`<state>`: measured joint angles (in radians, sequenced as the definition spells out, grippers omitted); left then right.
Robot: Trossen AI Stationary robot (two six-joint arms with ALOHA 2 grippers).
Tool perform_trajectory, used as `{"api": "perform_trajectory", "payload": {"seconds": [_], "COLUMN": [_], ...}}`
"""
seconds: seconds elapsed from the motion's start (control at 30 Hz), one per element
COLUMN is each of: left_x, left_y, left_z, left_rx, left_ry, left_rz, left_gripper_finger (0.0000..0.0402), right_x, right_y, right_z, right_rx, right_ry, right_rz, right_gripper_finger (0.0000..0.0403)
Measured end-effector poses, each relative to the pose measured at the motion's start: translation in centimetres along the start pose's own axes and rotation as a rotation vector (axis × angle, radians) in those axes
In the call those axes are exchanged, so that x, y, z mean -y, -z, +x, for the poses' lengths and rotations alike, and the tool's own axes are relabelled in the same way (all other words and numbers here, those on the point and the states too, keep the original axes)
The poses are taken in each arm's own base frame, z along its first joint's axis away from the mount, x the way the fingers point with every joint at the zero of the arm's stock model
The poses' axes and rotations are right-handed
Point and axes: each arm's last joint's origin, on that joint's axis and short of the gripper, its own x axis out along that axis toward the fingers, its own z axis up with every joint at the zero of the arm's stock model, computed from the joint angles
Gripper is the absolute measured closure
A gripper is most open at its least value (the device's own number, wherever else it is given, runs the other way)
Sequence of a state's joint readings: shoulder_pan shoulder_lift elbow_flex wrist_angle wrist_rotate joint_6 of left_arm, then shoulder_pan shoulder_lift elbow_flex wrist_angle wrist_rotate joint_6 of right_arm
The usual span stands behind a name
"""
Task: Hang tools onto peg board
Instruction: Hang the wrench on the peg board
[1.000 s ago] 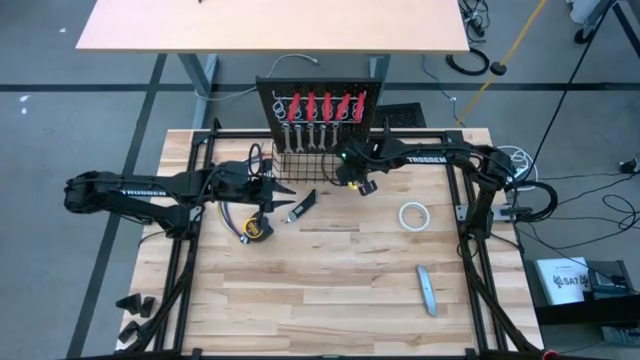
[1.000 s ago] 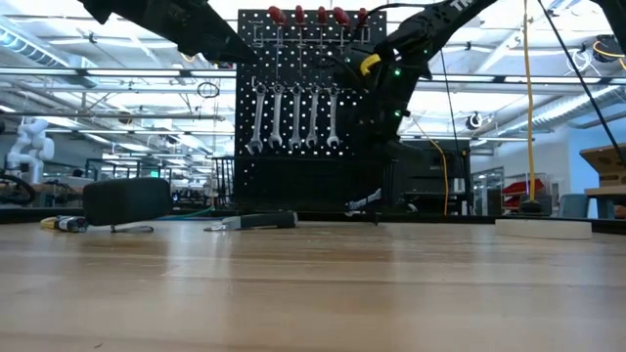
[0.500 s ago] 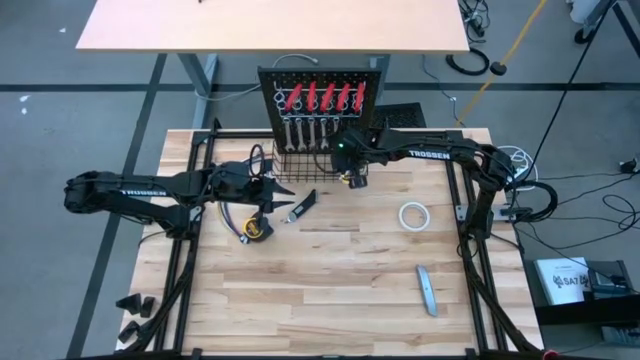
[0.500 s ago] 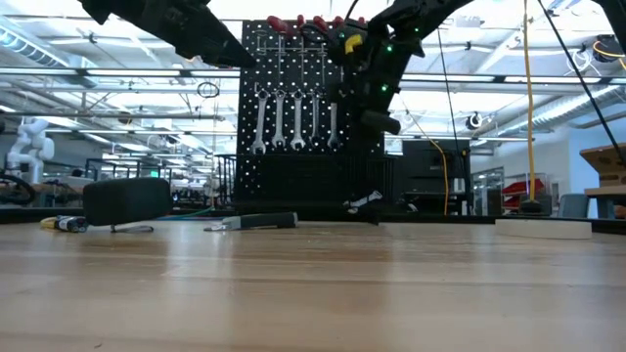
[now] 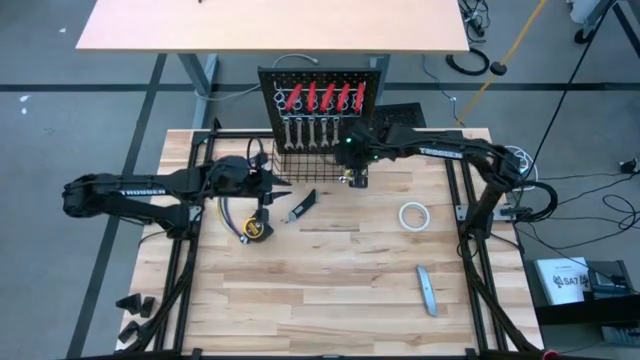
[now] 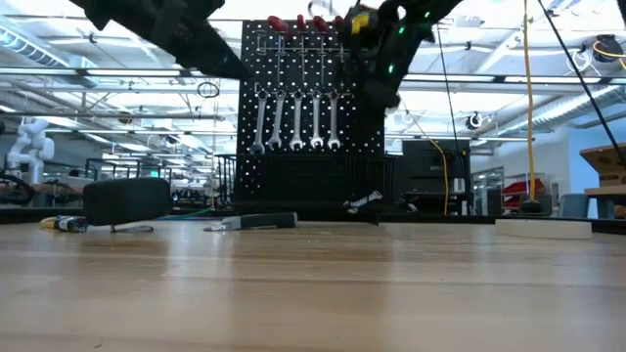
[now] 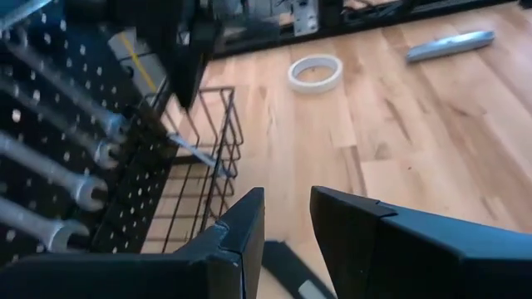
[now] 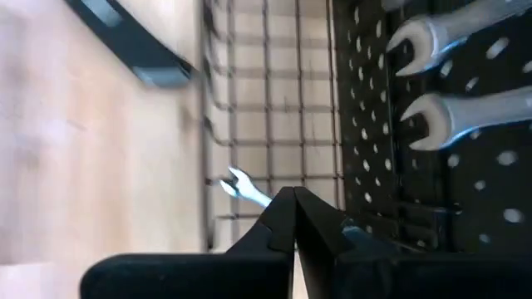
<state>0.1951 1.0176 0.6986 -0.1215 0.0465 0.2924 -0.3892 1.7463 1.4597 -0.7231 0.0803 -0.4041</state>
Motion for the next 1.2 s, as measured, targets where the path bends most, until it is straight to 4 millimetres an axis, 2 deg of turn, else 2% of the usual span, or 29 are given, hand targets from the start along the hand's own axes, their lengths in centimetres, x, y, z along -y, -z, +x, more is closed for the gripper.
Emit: {"api": "perform_trajectory", "payload": {"seconds": [0.1, 0.23, 0.47, 0.67, 0.77, 0.87, 1.07, 1.2], "left_x": [-0.4, -0.9, -1.8, -2.1, -2.1, -2.1, -2.1, -2.2], "left_y": [0.9, 2.4, 4.5, 4.5, 4.3, 4.2, 3.9, 3.7], "left_z": [0.2, 0.4, 0.8, 0.7, 0.7, 0.7, 0.7, 0.6], "left_rx": [-0.019, -0.015, 0.068, 0.113, 0.137, 0.148, 0.186, 0.210], "left_ry": [-0.020, -0.037, -0.048, -0.061, -0.056, -0.042, -0.021, -0.024], "left_rz": [-0.014, -0.035, -0.076, -0.128, -0.122, -0.120, -0.111, -0.106], "left_gripper_finger": [0.0295, 0.0295, 0.0295, 0.0295, 0.0295, 0.0295, 0.0295, 0.0295], "right_x": [0.4, 0.2, -0.9, -1.3, -0.6, 0.5, 2.2, 3.4], "right_y": [0.4, 2.6, 7.7, 12.2, 14.7, 16.4, 17.7, 18.7], "right_z": [-2.3, -4.3, -4.7, -2.4, -0.5, 0.8, 3.7, 5.9], "right_rx": [0.061, 0.082, 0.161, 0.286, 0.351, 0.383, 0.388, 0.436], "right_ry": [-0.021, -0.014, 0.027, 0.016, -0.011, 0.029, 0.044, -0.086], "right_rz": [0.040, 0.104, 0.331, 0.494, 0.603, 0.722, 0.817, 0.873], "right_gripper_finger": [0.0403, 0.0403, 0.0403, 0.0403, 0.0403, 0.0403, 0.0403, 0.0403]}}
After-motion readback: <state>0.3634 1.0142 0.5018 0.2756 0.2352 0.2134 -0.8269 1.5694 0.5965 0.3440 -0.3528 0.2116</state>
